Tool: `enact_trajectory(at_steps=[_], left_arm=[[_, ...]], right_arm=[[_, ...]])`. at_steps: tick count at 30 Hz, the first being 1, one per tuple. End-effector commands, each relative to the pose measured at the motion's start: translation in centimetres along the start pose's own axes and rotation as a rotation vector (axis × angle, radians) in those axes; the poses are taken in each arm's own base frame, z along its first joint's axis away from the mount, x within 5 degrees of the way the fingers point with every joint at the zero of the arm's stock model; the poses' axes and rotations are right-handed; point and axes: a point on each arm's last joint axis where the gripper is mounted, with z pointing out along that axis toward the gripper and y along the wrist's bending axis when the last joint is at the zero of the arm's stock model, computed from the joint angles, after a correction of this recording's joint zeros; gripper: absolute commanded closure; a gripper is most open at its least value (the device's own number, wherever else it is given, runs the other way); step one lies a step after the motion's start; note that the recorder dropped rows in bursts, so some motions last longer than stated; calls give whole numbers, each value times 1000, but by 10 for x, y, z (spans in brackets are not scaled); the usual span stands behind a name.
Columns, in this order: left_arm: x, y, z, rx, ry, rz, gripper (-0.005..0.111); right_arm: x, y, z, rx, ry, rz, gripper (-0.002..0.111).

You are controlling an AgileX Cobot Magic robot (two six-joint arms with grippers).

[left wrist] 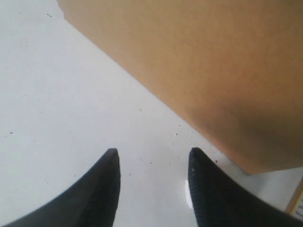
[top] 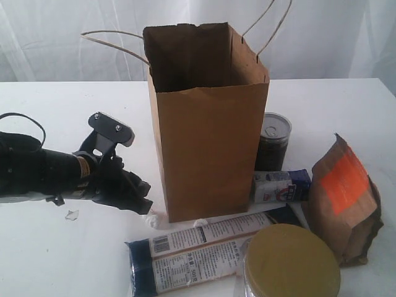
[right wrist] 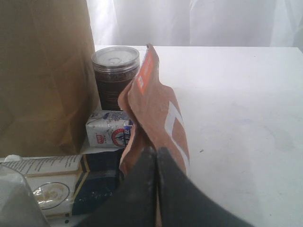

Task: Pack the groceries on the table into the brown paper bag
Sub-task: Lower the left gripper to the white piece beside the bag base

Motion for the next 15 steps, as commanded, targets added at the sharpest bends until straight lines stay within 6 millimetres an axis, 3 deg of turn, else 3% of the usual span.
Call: enact_trajectory(at_steps=[1, 15], left_arm=[[2, -1, 0, 15, 13, -31, 57], [19, 0, 19, 30, 93, -59, 57]], right_arm=[[1, 0, 0, 5, -7, -6, 108], [1, 0, 0, 5, -7, -6, 108]])
